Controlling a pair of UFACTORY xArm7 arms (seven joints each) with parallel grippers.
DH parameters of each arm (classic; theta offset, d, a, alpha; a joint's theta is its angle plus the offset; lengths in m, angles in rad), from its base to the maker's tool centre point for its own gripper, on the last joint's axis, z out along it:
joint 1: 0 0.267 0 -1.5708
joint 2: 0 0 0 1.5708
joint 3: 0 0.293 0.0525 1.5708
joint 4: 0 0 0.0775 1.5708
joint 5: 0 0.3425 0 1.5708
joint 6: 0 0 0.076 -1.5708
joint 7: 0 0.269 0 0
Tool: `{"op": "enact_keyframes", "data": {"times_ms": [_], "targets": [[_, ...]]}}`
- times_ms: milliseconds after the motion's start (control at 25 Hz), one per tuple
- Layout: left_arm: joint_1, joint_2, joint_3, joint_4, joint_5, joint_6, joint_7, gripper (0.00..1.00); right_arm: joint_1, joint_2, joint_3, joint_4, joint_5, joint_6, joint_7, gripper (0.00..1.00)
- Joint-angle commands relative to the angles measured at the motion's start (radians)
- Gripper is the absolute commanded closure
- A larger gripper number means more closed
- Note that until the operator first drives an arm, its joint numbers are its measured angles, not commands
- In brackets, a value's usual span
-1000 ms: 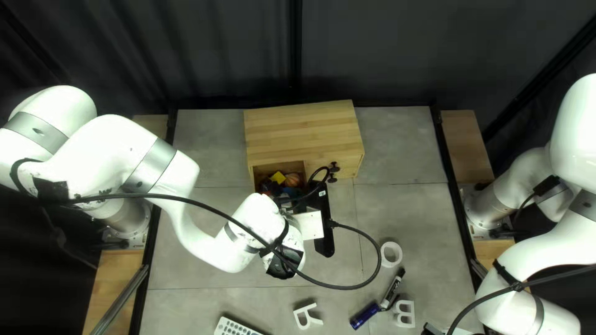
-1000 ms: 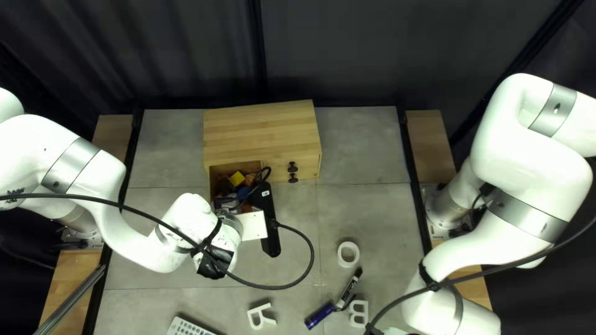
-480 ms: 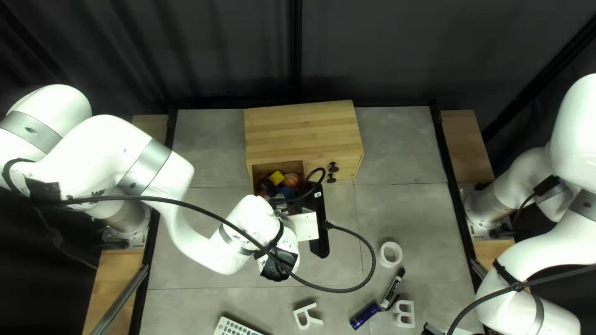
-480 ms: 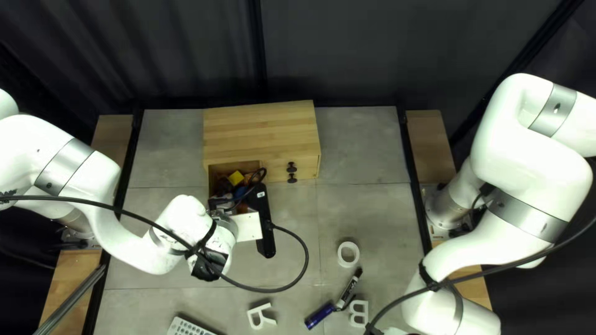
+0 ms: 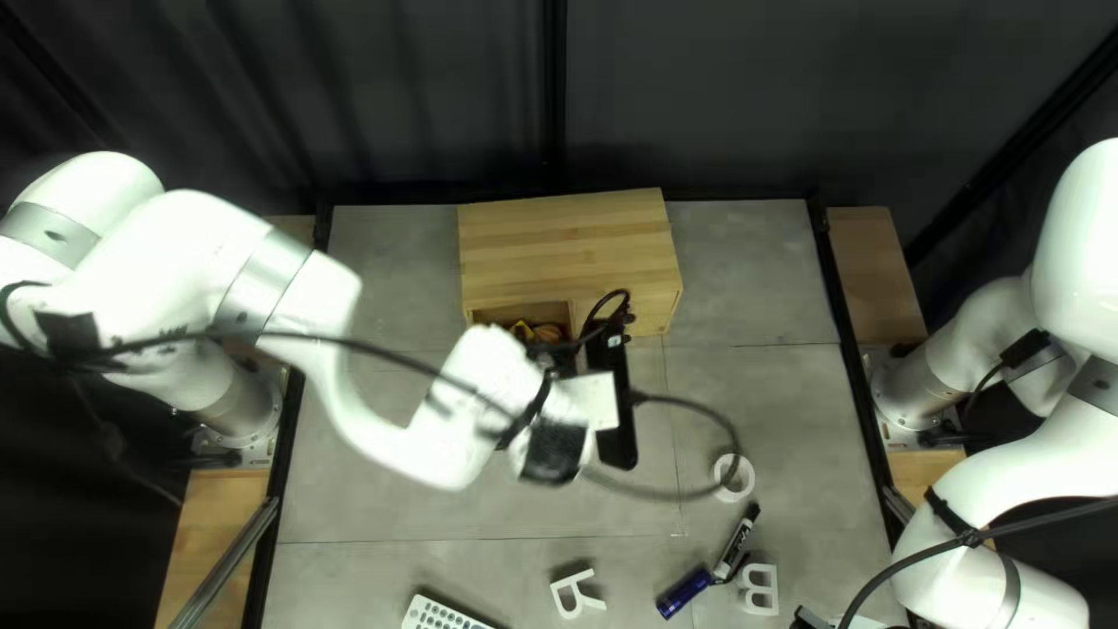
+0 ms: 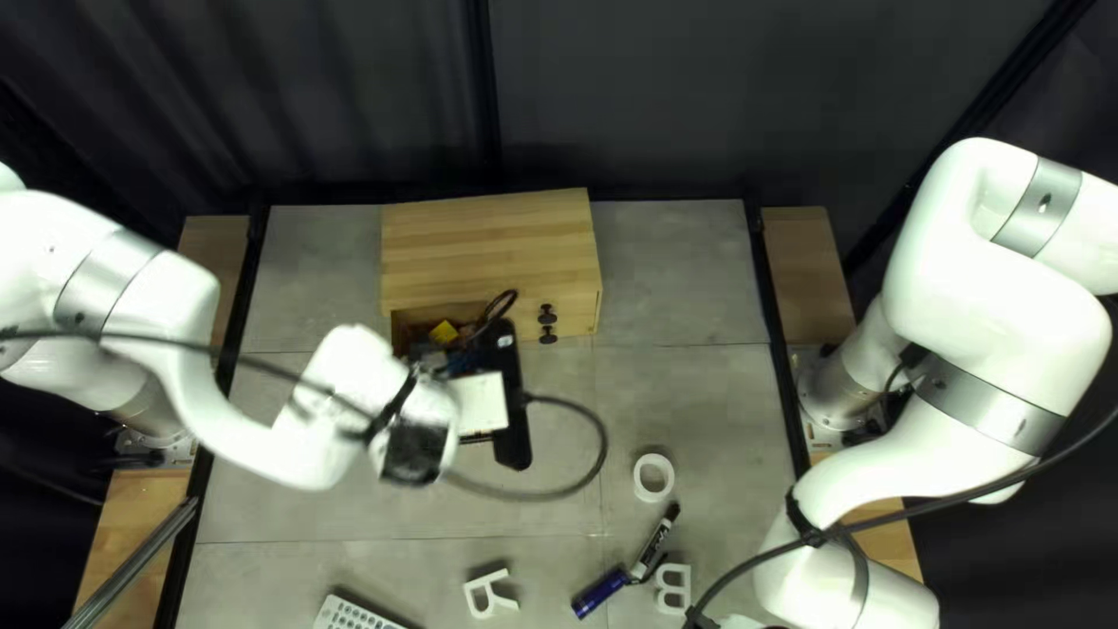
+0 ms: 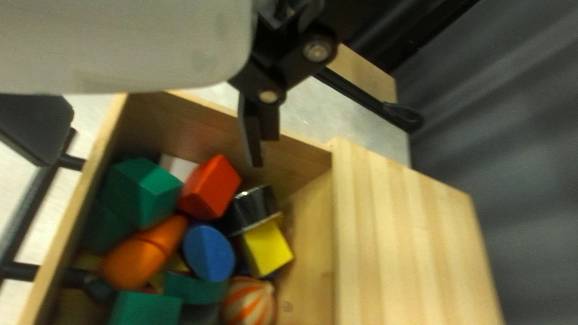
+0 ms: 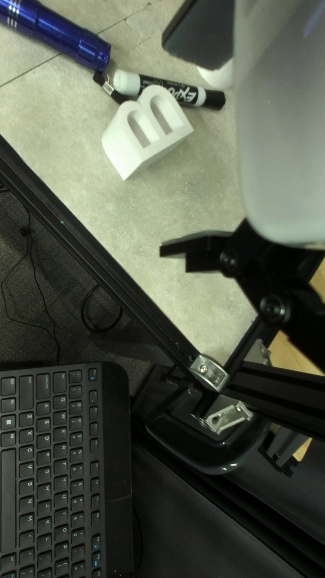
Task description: Open drawers and place objects into drawer and close
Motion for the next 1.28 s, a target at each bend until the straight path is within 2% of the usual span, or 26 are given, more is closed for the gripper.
{"op": "enact_keyframes", "data": {"times_ms": [40, 160, 240, 360, 640, 760, 840, 1280], "targets": [[0.065, -0.079, 0.001, -0.066, -0.152, -0.098, 0.185, 0.0, 0.0, 0.0, 0.0, 0.0, 0.0, 0.0, 0.0, 0.0], [0.077, -0.145, 0.009, -0.124, -0.191, -0.146, 0.218, 0.0, 0.0, 0.0, 0.0, 0.0, 0.0, 0.0, 0.0, 0.0], [0.085, -0.202, 0.017, -0.193, -0.213, -0.219, 0.224, 0.0, 0.0, 0.0, 0.0, 0.0, 0.0, 0.0, 0.0, 0.0], [0.093, -0.223, 0.025, -0.246, -0.222, -0.294, 0.211, 0.0, 0.0, 0.0, 0.0, 0.0, 0.0, 0.0, 0.0, 0.0], [0.095, -0.247, 0.028, -0.326, -0.132, -0.451, 0.069, 0.0, 0.0, 0.0, 0.0, 0.0, 0.0, 0.0, 0.0, 0.0], [0.093, -0.221, 0.027, -0.321, -0.099, -0.496, 0.034, 0.0, 0.0, 0.0, 0.0, 0.0, 0.0, 0.0, 0.0, 0.0], [0.09, -0.172, 0.028, -0.283, -0.078, -0.511, 0.023, 0.0, 0.0, 0.0, 0.0, 0.0, 0.0, 0.0, 0.0, 0.0], [0.081, -0.058, 0.032, -0.183, -0.036, -0.501, 0.008, 0.0, 0.0, 0.0, 0.0, 0.0, 0.0, 0.0, 0.0, 0.0]]}}
